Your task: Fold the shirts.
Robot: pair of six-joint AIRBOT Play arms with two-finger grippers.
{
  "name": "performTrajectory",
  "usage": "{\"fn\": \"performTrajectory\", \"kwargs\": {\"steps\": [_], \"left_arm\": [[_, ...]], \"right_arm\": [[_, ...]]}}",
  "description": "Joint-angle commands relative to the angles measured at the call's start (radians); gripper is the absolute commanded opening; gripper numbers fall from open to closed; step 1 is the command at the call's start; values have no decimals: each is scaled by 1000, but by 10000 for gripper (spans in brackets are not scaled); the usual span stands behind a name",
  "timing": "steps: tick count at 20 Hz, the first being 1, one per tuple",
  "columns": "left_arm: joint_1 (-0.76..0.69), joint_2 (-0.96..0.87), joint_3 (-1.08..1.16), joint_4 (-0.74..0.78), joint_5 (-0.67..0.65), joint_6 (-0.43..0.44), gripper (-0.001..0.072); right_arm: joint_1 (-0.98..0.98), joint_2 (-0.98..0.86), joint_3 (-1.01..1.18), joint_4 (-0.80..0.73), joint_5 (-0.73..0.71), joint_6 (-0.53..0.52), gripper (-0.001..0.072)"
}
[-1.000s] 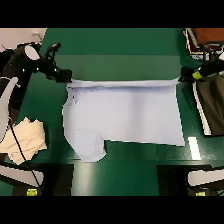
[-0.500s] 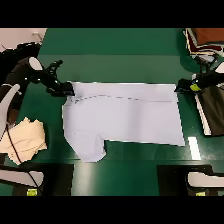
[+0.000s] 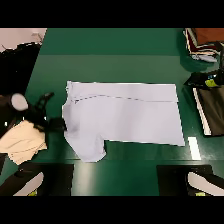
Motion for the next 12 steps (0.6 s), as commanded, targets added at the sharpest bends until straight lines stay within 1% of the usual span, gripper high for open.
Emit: {"fn": "performTrajectory", "kwargs": {"steps": [1, 3, 6, 9, 10, 11, 12], "left_arm": [[0, 109, -208, -105, 47, -23, 606], [0, 109, -260, -178, 121, -10, 606], [0, 109, -312, -300, 229, 36, 606], [-16, 109, -342, -348, 275, 39, 605], [-40, 109, -343, -349, 277, 38, 588], [-69, 109, -343, -356, 279, 39, 363], [-91, 109, -343, -362, 282, 40, 169]], "right_arm": [[1, 24, 0, 10, -2, 1, 386], [1, 24, 0, 9, 1, 0, 385], [1, 24, 0, 9, 12, 0, 385], [1, 24, 0, 10, 18, 0, 386], [1, 24, 0, 10, 18, 1, 385], [1, 24, 0, 9, 21, 1, 385], [1, 24, 0, 8, 34, 0, 385]]}}
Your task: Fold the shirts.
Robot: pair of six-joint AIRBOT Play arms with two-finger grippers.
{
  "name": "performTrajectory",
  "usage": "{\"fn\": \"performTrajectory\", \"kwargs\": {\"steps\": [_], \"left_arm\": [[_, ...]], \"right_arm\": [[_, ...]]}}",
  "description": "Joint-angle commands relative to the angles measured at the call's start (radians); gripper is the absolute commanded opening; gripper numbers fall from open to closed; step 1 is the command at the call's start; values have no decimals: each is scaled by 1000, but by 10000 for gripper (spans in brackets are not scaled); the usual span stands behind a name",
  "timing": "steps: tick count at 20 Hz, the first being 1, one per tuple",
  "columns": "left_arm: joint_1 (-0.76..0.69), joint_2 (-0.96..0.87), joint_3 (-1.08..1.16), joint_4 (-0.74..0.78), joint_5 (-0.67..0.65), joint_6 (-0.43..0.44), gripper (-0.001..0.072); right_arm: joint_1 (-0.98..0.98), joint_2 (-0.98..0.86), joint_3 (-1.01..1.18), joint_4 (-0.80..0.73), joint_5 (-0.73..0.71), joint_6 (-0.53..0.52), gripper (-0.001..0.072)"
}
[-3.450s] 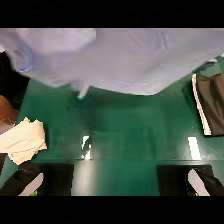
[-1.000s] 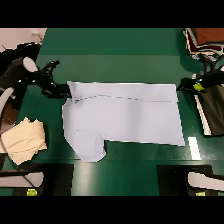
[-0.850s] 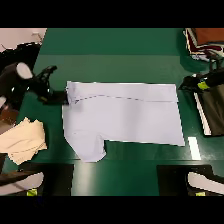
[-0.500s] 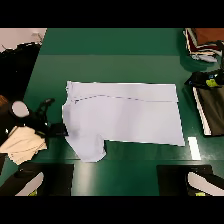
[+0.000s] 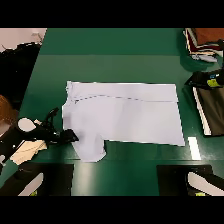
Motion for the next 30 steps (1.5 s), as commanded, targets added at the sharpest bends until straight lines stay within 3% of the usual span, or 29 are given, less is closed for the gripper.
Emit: {"fn": "performTrajectory", "kwargs": {"steps": [1, 2, 5, 12, 13, 14, 19, 21, 25, 27, 29, 30], "left_arm": [[-58, 5, -10, -58, 31, 7, 59], [-58, 5, 0, -60, 21, 9, 29], [-58, 14, 69, -55, -29, 29, 28], [-58, 14, 211, -55, -59, 58, 29], [-58, 14, 212, -55, -53, 59, 28], [-58, 14, 212, -55, -53, 59, 29], [-58, 14, 212, -55, -53, 59, 29], [-58, 14, 212, -55, -47, 59, 29], [-58, 14, 212, -55, -38, 58, 29], [-58, 14, 212, -35, -46, 58, 28], [-58, 15, 225, -4, -79, 58, 27], [-58, 15, 244, 14, -105, 57, 26]], "right_arm": [[-4, 0, 0, -6, 45, 0, 385], [-18, 0, -1, -5, 80, 0, 385], [-104, 24, -53, -13, 193, 0, 385], [-439, 213, -608, -78, 207, 0, 390], [-467, 216, -676, -78, 196, -1, 433], [-480, 216, -727, -78, 182, -1, 555], [-481, 216, -852, 84, 75, -37, 544], [-457, 215, -856, 87, 63, -36, 444], [-343, 215, -856, 87, -14, -19, 414], [-306, 216, -855, 84, -24, -19, 174], [-280, 216, -847, 62, 5, -21, 26], [-269, 216, -832, 40, 28, -21, 23]]}}
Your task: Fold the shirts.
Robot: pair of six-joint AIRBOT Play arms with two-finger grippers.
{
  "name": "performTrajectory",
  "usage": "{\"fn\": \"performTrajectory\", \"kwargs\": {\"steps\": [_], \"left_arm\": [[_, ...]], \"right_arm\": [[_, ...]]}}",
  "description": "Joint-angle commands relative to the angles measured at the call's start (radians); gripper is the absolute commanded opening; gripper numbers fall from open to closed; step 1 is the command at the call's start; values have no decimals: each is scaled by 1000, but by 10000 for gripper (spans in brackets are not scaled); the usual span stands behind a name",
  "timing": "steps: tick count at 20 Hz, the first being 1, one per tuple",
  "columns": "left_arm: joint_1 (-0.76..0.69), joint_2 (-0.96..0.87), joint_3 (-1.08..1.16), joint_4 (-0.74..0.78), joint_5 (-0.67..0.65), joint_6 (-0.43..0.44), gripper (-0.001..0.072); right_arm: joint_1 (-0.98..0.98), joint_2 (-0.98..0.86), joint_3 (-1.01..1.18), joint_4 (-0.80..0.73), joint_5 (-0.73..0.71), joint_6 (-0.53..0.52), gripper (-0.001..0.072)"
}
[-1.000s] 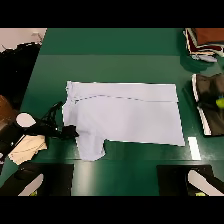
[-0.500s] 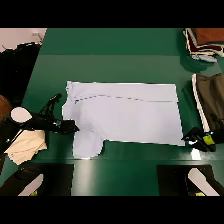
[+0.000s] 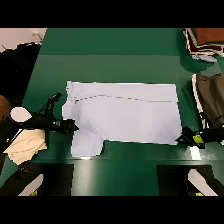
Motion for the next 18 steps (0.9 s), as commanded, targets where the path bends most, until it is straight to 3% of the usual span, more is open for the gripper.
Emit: {"fn": "performTrajectory", "kwargs": {"steps": [1, 5, 10, 13, 18], "left_arm": [[0, 1, 44, 61, -72, -1, 26], [0, 1, 138, 118, -190, -5, 26], [0, 1, 224, 118, -285, -5, 27], [0, -11, 304, 147, -152, -5, 27], [0, -174, 430, 236, 30, -8, 29]], "right_arm": [[54, 0, 42, -59, 56, 4, 22], [105, 3, 173, -121, 216, 4, 22], [162, 146, 269, -162, 249, 18, 21], [162, 158, 368, -160, 224, 24, 21], [162, -73, 576, -98, 111, 22, 20]]}}
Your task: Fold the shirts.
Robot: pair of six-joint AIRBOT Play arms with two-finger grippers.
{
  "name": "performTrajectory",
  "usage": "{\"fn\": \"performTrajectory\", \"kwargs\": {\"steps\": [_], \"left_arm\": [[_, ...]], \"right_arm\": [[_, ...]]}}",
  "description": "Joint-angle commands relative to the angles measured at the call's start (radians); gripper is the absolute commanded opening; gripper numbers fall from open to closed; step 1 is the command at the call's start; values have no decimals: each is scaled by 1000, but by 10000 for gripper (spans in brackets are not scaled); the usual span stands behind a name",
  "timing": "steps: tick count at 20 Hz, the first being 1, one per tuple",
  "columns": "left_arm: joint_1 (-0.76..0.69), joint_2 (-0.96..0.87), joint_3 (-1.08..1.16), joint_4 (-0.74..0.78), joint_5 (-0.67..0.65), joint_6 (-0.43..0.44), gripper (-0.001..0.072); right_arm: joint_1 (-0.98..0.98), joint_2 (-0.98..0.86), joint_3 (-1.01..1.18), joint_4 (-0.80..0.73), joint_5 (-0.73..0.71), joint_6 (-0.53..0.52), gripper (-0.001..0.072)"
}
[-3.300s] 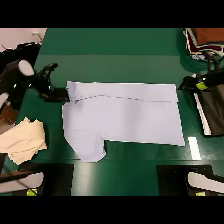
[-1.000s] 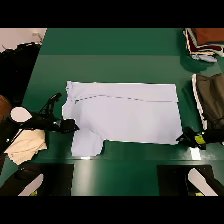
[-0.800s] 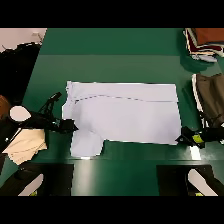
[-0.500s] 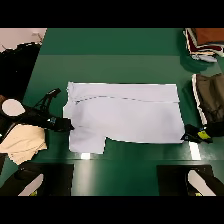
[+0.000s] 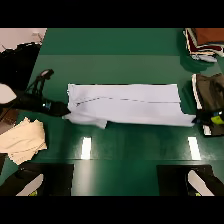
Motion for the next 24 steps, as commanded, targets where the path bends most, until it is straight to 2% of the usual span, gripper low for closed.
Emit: {"fn": "performTrajectory", "kwargs": {"steps": [1, 6, 10, 11, 12, 13, 14, 17, 18, 20, 21, 24], "left_arm": [[0, -132, 89, 43, 167, 0, 29], [0, -385, 228, 53, 353, 15, 30], [0, -513, 292, 53, 425, 25, 31], [0, -526, 295, 49, 428, 24, 145], [0, -533, 295, 50, 431, 21, 473], [0, -532, 296, 51, 431, 23, 572], [1, -531, 304, 51, 421, 24, 524], [0, -523, 364, 51, 330, 26, 525], [0, -523, 388, 51, 290, 26, 498], [0, -523, 411, 38, 249, 26, 97], [0, -523, 411, 15, 248, 26, 30], [0, -523, 410, -79, 247, 26, 30]], "right_arm": [[2, -167, 146, 58, -101, -5, 20], [3, -456, 343, 173, -167, -26, 21], [32, -629, 478, 200, -188, -33, 22], [42, -665, 509, 206, -188, -33, 27], [48, -699, 542, 222, -191, -35, 157], [52, -726, 570, 238, -192, -35, 352], [52, -747, 597, 253, -188, -36, 444], [32, -754, 628, 261, -159, -79, 452], [12, -751, 628, 261, -130, -92, 452], [-39, -752, 624, 261, -75, -112, 452], [-66, -752, 615, 263, -59, -114, 453], [-125, -752, 541, 268, -58, -156, 453]]}}
